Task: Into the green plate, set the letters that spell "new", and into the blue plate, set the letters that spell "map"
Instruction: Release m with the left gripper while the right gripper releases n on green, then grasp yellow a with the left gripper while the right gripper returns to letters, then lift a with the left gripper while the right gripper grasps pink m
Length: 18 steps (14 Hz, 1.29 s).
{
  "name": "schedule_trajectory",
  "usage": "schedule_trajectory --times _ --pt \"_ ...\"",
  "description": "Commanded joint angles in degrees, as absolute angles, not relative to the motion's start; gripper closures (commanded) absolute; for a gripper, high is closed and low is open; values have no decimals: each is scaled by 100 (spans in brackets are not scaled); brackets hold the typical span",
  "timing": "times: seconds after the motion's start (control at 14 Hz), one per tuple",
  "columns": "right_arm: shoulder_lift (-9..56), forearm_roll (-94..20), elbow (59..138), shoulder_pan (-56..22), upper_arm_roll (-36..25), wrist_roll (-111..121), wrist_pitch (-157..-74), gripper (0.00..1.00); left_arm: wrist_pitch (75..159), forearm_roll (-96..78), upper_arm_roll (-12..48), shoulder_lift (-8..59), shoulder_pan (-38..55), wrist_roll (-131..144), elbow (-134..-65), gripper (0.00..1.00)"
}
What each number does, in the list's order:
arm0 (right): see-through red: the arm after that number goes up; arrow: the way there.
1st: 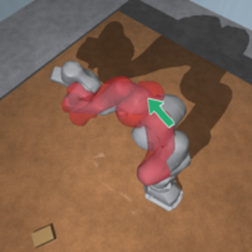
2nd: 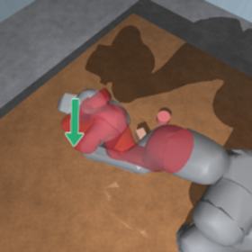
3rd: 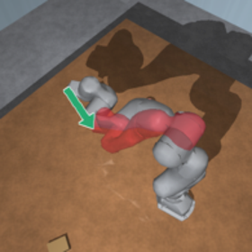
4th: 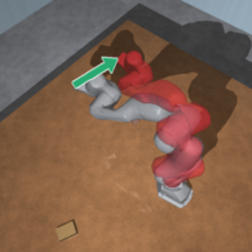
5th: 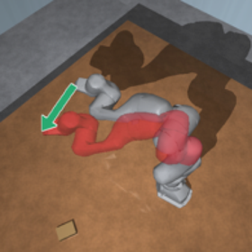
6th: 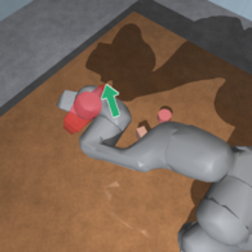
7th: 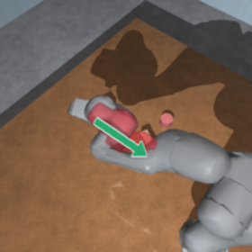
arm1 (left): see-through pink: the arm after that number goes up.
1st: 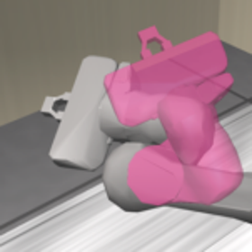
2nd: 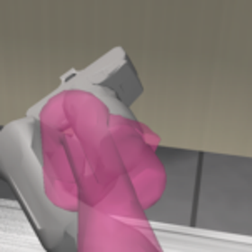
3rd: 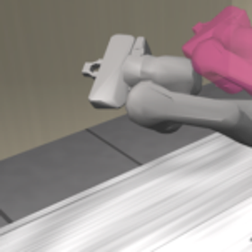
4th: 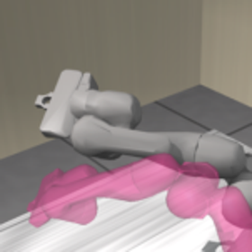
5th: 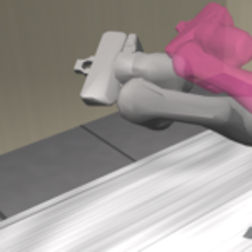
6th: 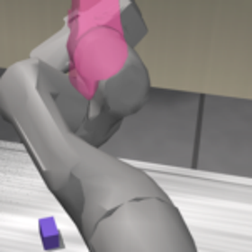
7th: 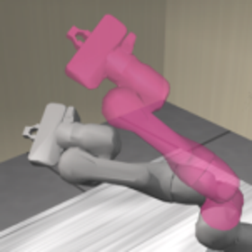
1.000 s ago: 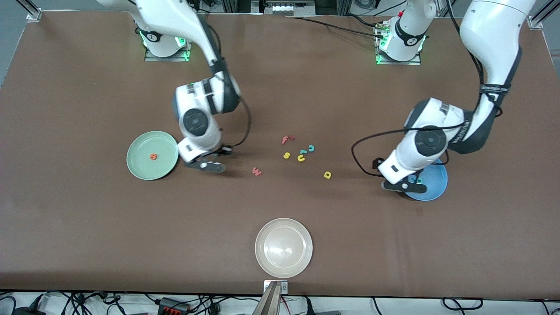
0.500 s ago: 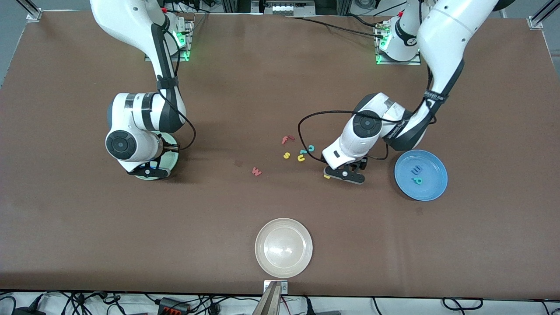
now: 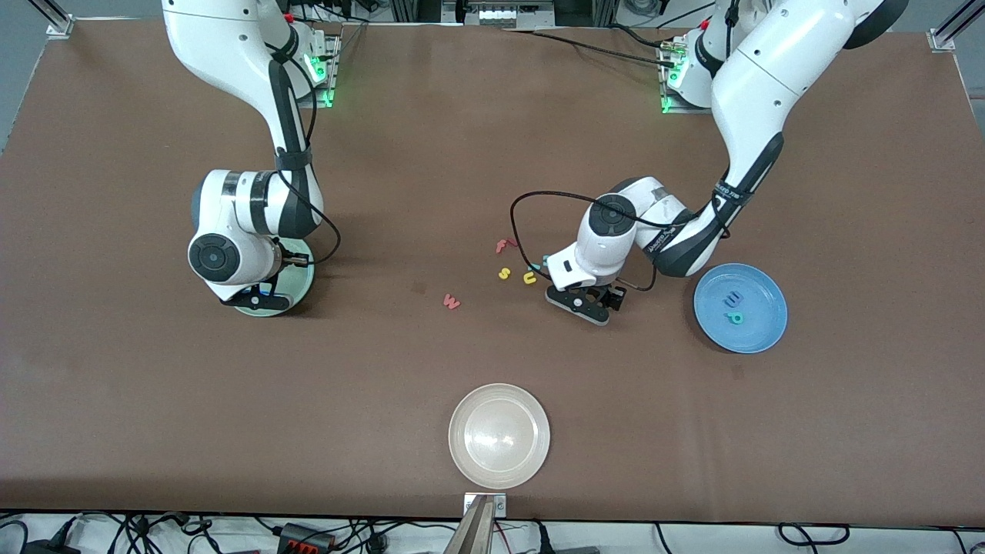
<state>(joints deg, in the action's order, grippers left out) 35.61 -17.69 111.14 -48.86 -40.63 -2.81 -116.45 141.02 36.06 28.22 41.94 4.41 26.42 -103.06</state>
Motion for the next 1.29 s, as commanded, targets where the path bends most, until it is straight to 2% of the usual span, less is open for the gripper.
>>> schedule_trajectory --times 0.0,0.07,0.14,0.29,0.36,0.5,0.57,0.64,0.79,0.86,1.07,1.21 --pt "3577 -1828 11092 -4886 -4034 -254 -11742 3 14290 3963 2760 4350 519 2575 -10169 11" --pt "3568 -1837 11031 -4904 -4025 -264 -11716 0 14335 3973 2760 4359 519 2575 -10178 12" --pt "3542 -1854 10900 -4939 -4034 -264 -11690 0 14396 3973 2760 4377 519 2575 -10178 20" --pt "3516 -1951 10488 -4957 -3990 -168 -11663 0 14414 3973 2760 4403 527 2636 -10178 44" --pt "3524 -2021 10311 -5009 -3982 -106 -11663 0 14414 3973 2760 4412 527 2637 -10178 51" --pt "3568 -2039 9881 -5141 -3763 113 -11663 0 14414 3973 2760 4430 527 2628 -10160 51" --pt "3568 -2030 9688 -5081 -3457 271 -11663 0 14414 3973 2760 4438 527 2628 -10151 51" --pt "3577 -2039 9572 -5045 -3184 359 -11680 0 14414 3973 2760 4438 519 2619 -10151 54" --pt "3664 -2004 9379 -5115 -2902 552 -11751 0 14414 3973 2760 4430 510 2584 -10160 69" --pt "3778 -2004 9247 -5133 -2744 780 -11812 0 14397 3973 2760 4412 466 2567 -10169 72" --pt "3998 -2039 9079 -5098 -2426 1911 -12207 0 14291 3973 2777 4106 143 2084 -10186 73" --pt "4069 -2126 9079 -5089 -2330 2372 -12313 0 13802 3964 3040 3859 -236 2074 -10222 73"
